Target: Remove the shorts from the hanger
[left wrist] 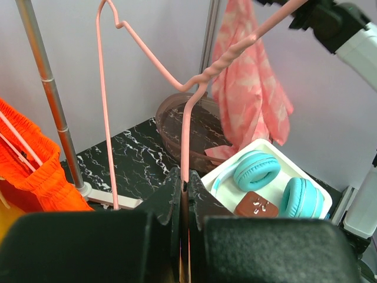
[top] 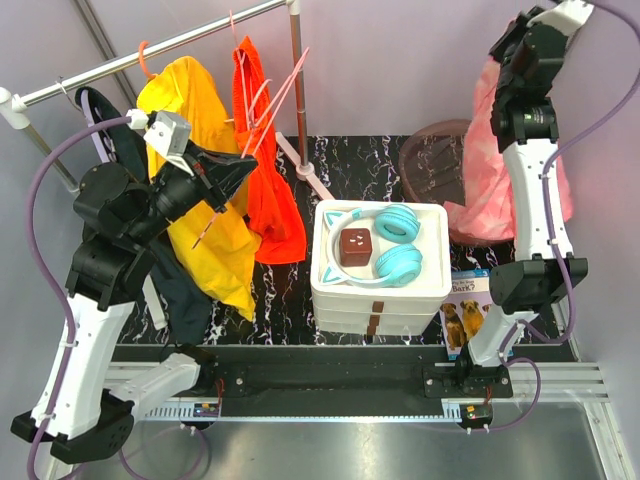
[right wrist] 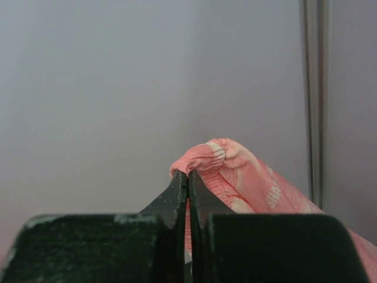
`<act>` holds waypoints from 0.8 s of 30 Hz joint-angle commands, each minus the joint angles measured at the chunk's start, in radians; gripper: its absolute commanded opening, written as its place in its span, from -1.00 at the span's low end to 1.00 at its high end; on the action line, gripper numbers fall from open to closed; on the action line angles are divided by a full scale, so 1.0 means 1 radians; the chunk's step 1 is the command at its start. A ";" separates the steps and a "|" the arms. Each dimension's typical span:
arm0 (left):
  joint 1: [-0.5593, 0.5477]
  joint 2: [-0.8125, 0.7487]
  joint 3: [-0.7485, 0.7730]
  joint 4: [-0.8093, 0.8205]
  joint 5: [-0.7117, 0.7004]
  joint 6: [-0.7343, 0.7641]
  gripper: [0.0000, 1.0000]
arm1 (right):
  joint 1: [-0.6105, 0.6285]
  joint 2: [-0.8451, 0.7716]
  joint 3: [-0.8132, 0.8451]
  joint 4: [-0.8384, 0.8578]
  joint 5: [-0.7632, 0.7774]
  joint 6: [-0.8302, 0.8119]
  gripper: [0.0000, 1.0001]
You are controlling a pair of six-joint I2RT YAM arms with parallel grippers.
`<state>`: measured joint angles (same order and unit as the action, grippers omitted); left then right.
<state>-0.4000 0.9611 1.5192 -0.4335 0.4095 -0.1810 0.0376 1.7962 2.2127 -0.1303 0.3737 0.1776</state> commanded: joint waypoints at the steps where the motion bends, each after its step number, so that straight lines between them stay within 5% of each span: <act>1: -0.008 0.014 0.038 0.029 -0.020 0.005 -1.00 | -0.010 -0.083 -0.073 0.026 -0.125 0.131 -1.00; 10: -0.013 0.034 0.039 0.045 -0.024 -0.067 -1.00 | -0.077 0.049 -0.032 -0.188 -0.292 0.320 -1.00; 14: -0.011 0.044 0.032 0.065 -0.029 -0.109 -1.00 | -0.122 0.250 0.328 -0.597 -0.496 0.445 -1.00; 16: -0.011 0.045 0.030 0.073 -0.031 -0.127 -1.00 | -0.119 0.305 0.393 -0.670 -0.646 0.486 -1.00; 22: -0.011 0.039 0.026 0.085 -0.046 -0.184 -1.00 | -0.102 0.116 0.054 -0.696 -0.575 0.519 -1.00; 24: -0.011 0.039 0.021 0.090 -0.064 -0.213 -1.00 | -0.104 0.109 0.050 -0.800 -0.514 0.508 -0.55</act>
<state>-0.4080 1.0050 1.5200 -0.4221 0.3870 -0.3244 -0.0792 2.0190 2.3093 -0.7818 -0.1776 0.6594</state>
